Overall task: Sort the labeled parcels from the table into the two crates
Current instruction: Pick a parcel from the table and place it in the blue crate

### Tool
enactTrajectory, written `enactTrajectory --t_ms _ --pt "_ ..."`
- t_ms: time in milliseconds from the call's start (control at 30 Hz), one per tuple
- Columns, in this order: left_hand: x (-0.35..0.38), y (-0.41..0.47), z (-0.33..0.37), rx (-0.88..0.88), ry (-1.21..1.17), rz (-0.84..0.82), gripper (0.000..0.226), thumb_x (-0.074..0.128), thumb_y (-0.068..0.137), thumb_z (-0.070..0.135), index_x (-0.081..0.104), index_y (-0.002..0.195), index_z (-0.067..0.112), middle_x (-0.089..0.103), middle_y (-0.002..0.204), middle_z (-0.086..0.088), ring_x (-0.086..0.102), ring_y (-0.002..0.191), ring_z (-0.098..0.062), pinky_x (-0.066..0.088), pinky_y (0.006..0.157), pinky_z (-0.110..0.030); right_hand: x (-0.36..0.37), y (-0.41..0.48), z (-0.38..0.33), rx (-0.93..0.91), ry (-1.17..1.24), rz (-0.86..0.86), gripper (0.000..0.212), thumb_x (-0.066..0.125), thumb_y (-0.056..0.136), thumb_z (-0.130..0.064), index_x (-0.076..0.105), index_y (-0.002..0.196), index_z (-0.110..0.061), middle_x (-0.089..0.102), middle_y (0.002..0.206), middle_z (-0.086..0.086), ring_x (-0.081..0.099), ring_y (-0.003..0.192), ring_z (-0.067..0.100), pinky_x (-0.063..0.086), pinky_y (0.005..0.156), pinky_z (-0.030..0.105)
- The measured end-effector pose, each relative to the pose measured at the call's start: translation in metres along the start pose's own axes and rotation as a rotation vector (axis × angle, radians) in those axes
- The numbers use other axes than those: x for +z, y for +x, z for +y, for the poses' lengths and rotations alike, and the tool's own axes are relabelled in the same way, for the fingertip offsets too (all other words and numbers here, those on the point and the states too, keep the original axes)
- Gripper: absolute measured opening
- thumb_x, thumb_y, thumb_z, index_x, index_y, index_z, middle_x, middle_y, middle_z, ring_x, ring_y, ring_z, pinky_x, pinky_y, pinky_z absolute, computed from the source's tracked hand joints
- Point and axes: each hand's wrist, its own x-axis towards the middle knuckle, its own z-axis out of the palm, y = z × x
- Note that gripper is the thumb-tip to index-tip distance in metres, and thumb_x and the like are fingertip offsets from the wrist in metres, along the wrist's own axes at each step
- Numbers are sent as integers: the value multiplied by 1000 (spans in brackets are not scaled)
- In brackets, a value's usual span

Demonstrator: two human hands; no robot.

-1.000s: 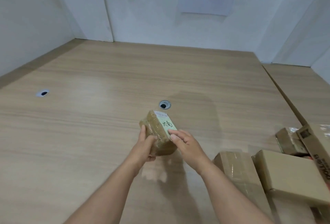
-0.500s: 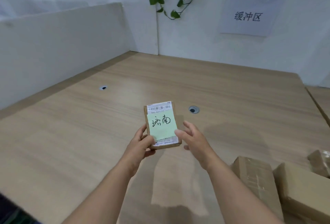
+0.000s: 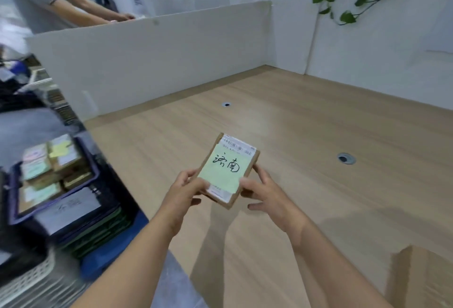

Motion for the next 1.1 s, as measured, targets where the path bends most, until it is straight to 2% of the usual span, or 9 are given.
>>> enactTrajectory --t_ms 133,267,433,533,667,767,900,1000,1100 --pt "-49 -12 -12 0 -54 129 41 63 52 31 62 90 14 70 85 -3 58 81 -21 41 81 -36 26 11 -4 -13 37 -49 91 68 63 -62 33 144 -42 61 124 -8 60 113 13 49 97 38" --pt "-96 -21 -18 2 -97 204 31 62 52 27 62 78 11 67 82 -8 55 81 -25 38 75 -37 67 21 -17 -13 -93 -181 66 67 63 -50 58 126 -31 72 111 -3 66 93 9 50 83 28" --pt "-152 -23 -24 40 -121 295 22 55 87 12 63 107 9 72 100 -9 66 86 -19 48 75 -29 132 41 -23 -6 -131 -290 46 63 72 -32 61 117 -28 75 101 1 67 81 12 54 79 30" --pt "-194 -19 -29 56 -142 350 23 57 92 19 60 114 26 70 107 1 66 99 -16 50 81 -29 175 63 -26 -4 -118 -257 38 68 79 -24 63 117 -24 76 99 2 67 78 13 55 77 32" --pt "-260 -13 -43 42 -42 393 46 64 89 34 50 132 29 57 127 10 54 116 -10 40 87 -22 242 96 -31 0 -123 -214 29 62 90 -12 62 117 -22 76 97 4 69 74 12 53 69 27" --pt "-308 -14 -58 45 45 366 44 63 89 35 50 131 32 58 122 17 55 110 0 44 83 -17 294 119 -34 -2 -150 -228 29 63 90 -11 62 117 -21 76 94 2 69 73 11 54 69 29" --pt "-371 -9 -75 10 119 356 41 64 88 37 48 126 42 59 119 23 56 109 2 48 96 -31 361 146 -30 -1 -188 -239 27 64 89 -11 63 115 -21 77 93 0 71 76 12 53 68 28" --pt "-415 -6 -82 -4 155 351 46 65 87 36 45 128 43 57 116 27 53 104 9 45 83 -16 408 163 -24 6 -210 -253 30 64 90 -14 62 119 -21 76 99 1 72 90 18 54 74 31" --pt "-455 -4 -90 -8 194 361 50 66 87 37 43 132 42 56 117 25 52 103 9 41 77 -11 451 176 -17 15 -257 -300 26 60 93 -19 60 117 -29 74 103 -5 70 95 13 55 78 30"
